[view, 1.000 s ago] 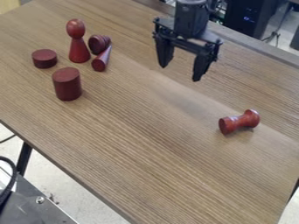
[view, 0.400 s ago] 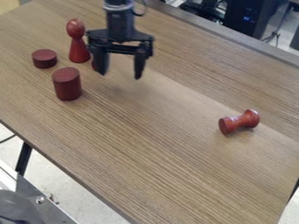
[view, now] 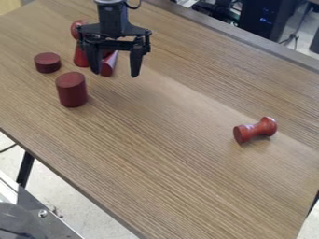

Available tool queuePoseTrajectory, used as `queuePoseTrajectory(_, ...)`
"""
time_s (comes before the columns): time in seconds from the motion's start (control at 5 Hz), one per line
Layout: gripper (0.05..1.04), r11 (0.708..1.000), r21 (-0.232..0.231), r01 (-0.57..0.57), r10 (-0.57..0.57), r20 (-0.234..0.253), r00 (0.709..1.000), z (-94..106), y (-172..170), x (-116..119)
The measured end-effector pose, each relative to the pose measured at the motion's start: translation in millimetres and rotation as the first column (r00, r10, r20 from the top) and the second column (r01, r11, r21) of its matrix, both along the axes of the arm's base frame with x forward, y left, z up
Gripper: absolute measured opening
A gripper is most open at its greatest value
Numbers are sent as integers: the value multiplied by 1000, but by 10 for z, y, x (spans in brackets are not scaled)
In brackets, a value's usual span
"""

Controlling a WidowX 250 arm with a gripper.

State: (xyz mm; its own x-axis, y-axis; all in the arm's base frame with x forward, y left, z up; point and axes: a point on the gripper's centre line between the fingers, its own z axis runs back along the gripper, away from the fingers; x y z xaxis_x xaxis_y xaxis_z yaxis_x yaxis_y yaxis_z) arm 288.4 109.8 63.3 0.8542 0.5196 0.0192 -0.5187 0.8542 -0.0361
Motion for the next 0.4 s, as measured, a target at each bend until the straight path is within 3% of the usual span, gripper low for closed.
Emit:
queuePoseTrajectory(0.2, 1001, 999, 44, 21, -21, 4, 1000, 152, 50, 103)
queuePoseTrajectory(0.4, 1001, 998, 69, 6, -5, -20, 1000, 169, 94, 72)
